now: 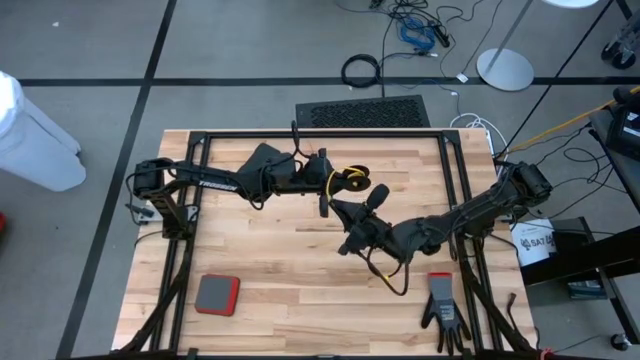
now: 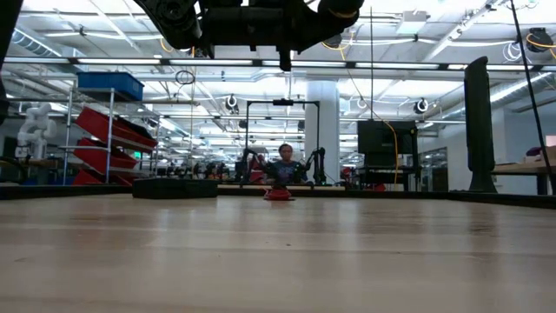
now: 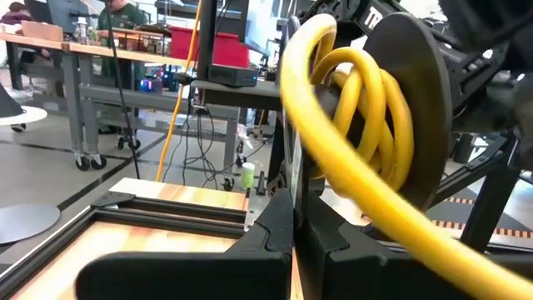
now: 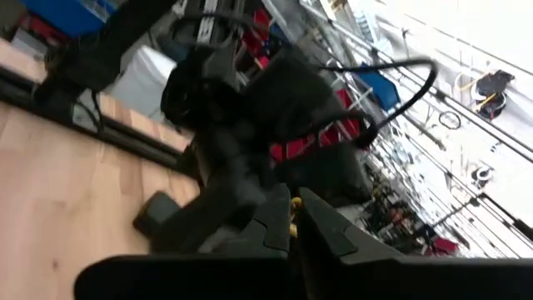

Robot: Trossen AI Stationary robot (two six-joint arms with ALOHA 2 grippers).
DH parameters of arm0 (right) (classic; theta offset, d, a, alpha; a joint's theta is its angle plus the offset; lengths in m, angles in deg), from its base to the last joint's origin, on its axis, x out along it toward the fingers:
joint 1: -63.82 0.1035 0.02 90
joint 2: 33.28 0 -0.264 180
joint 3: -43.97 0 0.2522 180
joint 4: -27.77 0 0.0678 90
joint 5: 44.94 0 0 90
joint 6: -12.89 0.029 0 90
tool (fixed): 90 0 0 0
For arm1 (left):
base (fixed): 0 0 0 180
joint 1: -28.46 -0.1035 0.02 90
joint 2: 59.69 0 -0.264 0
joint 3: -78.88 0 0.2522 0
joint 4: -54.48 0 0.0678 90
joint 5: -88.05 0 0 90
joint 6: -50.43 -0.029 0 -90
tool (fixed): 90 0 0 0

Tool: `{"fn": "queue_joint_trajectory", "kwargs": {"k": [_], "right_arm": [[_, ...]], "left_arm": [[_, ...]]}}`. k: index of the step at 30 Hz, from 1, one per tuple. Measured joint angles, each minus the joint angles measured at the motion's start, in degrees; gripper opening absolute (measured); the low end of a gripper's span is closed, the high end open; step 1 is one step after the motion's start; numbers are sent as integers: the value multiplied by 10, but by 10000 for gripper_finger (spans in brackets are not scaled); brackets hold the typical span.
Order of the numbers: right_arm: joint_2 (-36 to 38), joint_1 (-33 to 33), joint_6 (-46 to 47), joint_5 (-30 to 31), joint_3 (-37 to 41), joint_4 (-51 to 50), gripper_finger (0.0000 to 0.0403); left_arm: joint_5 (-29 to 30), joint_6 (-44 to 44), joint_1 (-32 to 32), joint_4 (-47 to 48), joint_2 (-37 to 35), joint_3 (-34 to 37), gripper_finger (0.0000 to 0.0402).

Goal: Coil cords
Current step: Coil the yellow wire onto the black spool

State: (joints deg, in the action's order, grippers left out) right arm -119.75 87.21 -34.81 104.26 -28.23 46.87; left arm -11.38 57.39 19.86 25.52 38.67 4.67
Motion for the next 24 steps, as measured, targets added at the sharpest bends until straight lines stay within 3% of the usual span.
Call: {"fn": "queue_joint_trajectory", "kwargs": {"k": [17, 24], "right_arm": [[0, 45, 26, 125, 51, -27, 0], [0, 55, 104, 169, 51, -141, 0]], "left_arm": [[0, 2, 0, 23, 0, 0, 0], [0, 3, 0, 32, 0, 0, 0]]}}
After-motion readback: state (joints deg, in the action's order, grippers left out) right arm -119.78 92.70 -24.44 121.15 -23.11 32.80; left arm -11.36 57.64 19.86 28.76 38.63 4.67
